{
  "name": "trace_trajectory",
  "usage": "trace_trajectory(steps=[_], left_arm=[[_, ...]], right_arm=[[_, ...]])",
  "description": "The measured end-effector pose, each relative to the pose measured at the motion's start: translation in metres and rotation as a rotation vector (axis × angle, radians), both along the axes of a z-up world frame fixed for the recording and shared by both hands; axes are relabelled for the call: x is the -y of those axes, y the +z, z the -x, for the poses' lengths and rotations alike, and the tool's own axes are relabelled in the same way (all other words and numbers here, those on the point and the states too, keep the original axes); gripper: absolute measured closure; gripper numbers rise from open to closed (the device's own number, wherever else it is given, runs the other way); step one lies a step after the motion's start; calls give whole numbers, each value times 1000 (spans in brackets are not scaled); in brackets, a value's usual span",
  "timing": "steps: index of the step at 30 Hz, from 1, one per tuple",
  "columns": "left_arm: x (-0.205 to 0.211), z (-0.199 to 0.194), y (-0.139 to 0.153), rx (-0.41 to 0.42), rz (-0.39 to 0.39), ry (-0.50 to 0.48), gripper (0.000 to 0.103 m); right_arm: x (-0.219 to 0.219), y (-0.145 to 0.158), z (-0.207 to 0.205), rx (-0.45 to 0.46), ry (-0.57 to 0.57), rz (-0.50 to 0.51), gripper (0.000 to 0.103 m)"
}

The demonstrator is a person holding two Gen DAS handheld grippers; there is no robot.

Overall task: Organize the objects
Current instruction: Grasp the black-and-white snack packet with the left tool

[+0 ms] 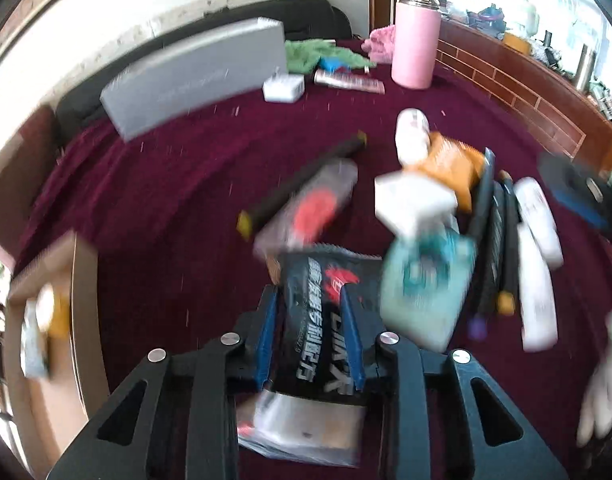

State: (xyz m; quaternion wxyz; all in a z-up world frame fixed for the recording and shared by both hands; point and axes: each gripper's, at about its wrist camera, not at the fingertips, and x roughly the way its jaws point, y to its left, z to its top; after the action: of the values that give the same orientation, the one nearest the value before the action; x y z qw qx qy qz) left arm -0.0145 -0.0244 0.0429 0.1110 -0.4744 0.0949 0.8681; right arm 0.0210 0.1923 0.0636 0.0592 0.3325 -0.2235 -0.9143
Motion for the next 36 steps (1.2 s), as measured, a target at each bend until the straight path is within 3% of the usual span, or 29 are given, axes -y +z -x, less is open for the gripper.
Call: trace_trajectory(steps=[4, 8, 13, 20, 26, 36], left_arm=[[25, -32, -2, 48, -69, 16, 77], [49, -56, 16, -5, -174, 62, 76], [82, -63, 28, -38, -272, 170, 65], [118, -67, 17, 13, -430, 264, 64], [129, -69, 7, 39, -484, 309, 64], [118, -70, 4, 44, -496, 271, 64]], right_arm=[[5, -3, 0, 8, 3, -23, 41], [10, -5, 1, 14, 1, -57, 41], [12, -10, 0, 25, -11, -93, 41], [10, -11, -2, 28, -23, -96, 41], [9, -10, -3, 32, -16, -86, 41], [9, -10, -4, 29, -11, -77, 41]])
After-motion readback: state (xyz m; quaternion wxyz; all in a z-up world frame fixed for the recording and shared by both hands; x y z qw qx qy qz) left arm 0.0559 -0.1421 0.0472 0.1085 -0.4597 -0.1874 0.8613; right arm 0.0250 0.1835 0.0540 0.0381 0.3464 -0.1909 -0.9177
